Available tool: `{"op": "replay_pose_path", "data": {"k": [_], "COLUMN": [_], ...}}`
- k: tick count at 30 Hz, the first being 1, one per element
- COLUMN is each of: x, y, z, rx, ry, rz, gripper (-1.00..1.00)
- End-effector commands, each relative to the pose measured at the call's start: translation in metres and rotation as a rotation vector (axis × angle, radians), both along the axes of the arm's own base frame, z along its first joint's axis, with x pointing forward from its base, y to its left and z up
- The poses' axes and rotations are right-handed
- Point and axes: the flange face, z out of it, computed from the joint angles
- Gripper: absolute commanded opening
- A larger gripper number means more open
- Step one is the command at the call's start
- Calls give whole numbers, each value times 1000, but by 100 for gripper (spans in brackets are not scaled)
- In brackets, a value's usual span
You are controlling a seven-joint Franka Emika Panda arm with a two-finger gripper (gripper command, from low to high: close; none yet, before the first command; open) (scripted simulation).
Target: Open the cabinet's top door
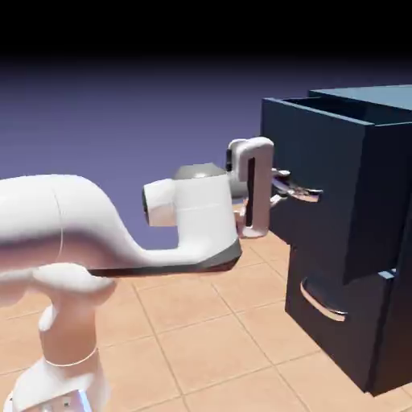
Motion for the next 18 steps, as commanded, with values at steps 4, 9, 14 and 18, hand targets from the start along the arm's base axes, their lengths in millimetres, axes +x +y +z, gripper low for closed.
{"op": "replay_pose_path", "data": {"k": [4, 9, 14, 18], "x": [-37, -80, -120, -131], "y": [0, 0, 0, -1], "z": [0, 0, 0, 0], "rx": [0, 0, 0, 2], "ry": [0, 0, 0, 0], "rz": [0, 0, 0, 0], "gripper": [-100, -100, -100, 100]}}
